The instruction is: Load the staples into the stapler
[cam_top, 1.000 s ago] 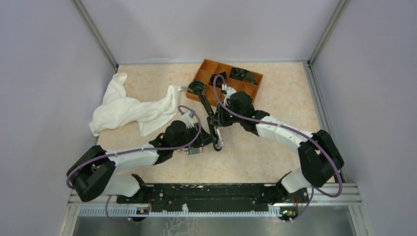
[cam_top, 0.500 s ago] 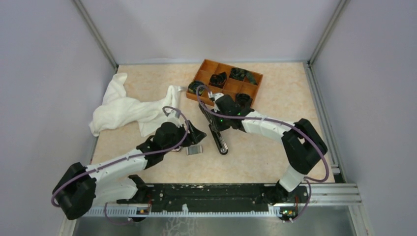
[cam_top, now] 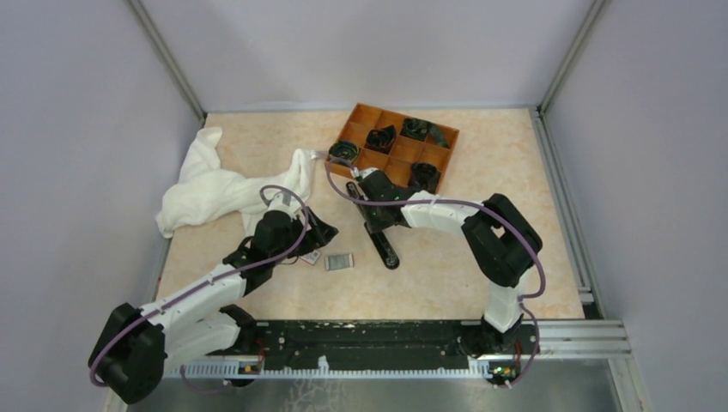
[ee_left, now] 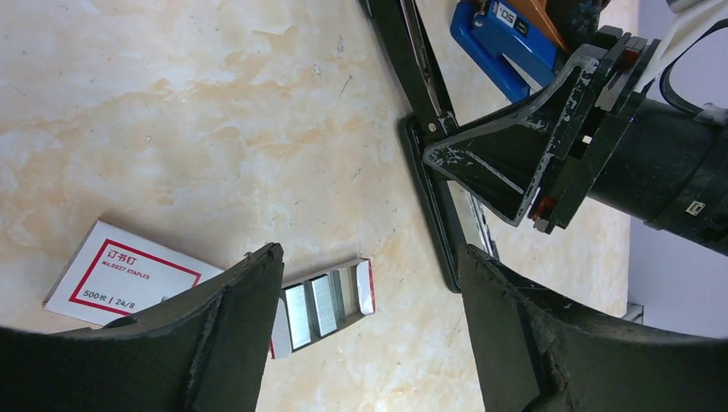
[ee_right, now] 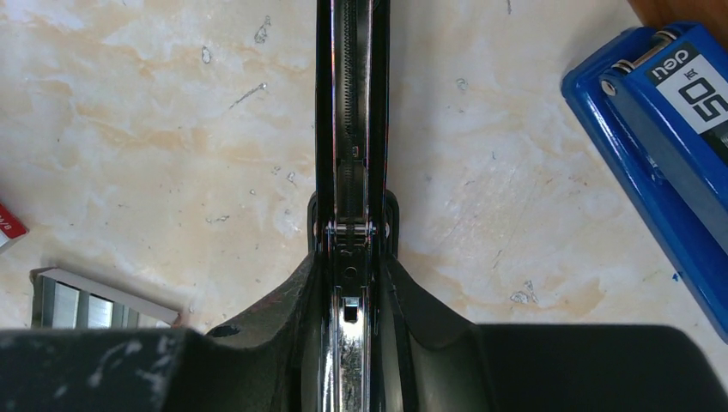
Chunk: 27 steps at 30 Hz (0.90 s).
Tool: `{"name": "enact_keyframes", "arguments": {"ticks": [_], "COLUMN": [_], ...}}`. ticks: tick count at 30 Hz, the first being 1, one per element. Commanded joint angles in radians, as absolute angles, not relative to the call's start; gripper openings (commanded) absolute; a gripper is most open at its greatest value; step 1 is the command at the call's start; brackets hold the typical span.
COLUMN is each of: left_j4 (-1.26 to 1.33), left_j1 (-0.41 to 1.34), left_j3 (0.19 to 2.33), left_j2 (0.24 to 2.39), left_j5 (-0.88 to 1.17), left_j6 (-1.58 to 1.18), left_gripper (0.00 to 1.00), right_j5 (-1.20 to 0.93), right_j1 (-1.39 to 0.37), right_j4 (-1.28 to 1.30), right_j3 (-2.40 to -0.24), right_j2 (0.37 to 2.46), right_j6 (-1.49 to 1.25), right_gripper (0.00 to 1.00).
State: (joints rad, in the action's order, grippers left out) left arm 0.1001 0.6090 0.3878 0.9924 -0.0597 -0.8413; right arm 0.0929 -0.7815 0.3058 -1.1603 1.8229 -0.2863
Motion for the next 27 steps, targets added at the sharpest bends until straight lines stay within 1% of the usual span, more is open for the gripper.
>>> {"name": "enact_keyframes", "arguments": {"ticks": [1,5,11,15,21,27], "left_j4": [0.088,0.087,0.081,0.082,0.086,0.096], "left_j1": [0.600,0.597,0.594,0.594,0.591,0.589], "left_j3": [0.385,0.393,0.413,0.421,0.429,0.434], "left_j2": [0.982,0.983,0.976,0.979,0.984,1.003], "left_j5": [-0.026,-0.015,0.004,0.016,0.041,0.064], "left_j6": [-0.826,-0.810,-0.781,-0.760,-0.748,-0.744], "left_gripper": [0.81,0.81,0.83,0.85,0.86,0.86], "right_j5": [0.111,0.100,0.095,0.108,0.099,0.060], "right_j1": [-0.801,-0.792,-0.681,-0.583,-0.456,-0.403], "right_j4": [0.265,0.297,0.344,0.336,0.284,0.255], "right_j3": [-1.209,-1.207,-1.163,-1.117,-1.051,-1.022], "right_j2": [1.776,1.720,1.607,1.559,1.530,1.552], "right_j6": [-0.260,-0.193,-0.134,-0.122,-0.139,-0.145], "right_gripper": [0.30,0.45,0.56,0.67,0.79,0.85]}}
